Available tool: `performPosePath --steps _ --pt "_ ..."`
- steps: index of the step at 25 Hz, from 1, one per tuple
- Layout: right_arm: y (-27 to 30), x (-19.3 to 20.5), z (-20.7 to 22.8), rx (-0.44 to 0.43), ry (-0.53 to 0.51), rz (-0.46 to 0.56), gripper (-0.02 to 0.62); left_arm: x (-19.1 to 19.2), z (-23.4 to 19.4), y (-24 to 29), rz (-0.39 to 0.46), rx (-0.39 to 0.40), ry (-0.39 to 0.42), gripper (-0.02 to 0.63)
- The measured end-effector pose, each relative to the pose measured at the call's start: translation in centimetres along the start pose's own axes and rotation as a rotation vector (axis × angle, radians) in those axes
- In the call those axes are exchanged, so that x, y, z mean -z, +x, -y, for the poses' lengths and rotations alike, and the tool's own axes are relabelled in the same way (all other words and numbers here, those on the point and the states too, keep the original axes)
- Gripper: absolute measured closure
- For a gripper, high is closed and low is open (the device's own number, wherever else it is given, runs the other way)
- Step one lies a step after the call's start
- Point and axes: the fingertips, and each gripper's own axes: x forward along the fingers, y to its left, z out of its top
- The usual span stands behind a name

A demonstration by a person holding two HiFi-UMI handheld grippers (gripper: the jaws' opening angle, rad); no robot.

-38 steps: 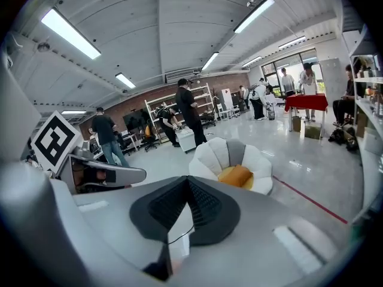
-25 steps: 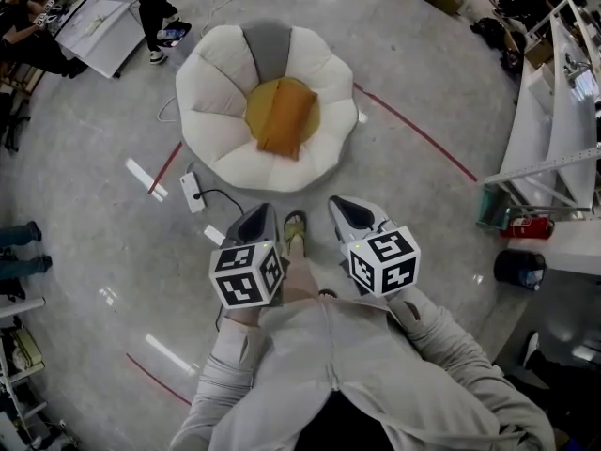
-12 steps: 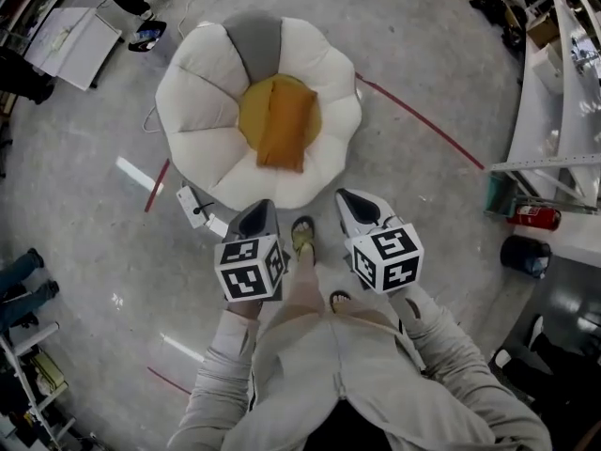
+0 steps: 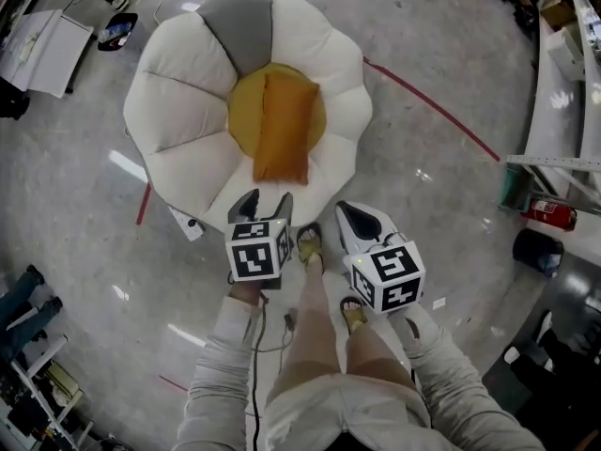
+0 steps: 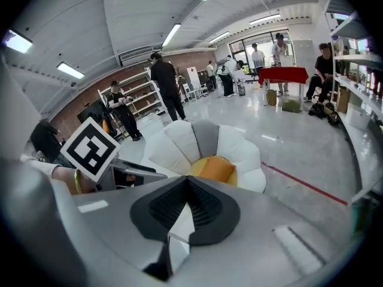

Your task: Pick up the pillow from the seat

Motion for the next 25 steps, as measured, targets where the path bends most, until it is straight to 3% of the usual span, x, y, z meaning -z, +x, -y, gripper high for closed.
performPosePath --steps 9,15,25 --pt "8.8 5.1 5.6 0.046 0.047 -0.052 0.595 2.0 -5.8 13.7 -0.130 0.002 -0.060 0.220" --pt "13.2 7.8 8.1 0.049 0.078 -0.064 0.595 3.4 -8.3 21.4 -0.201 0.046 -0.059 0.118" --pt "17.1 11.5 9.8 0.036 0.121 -0.096 0.595 5.1 -10.4 30.2 -0.322 0.055 0.088 0.061"
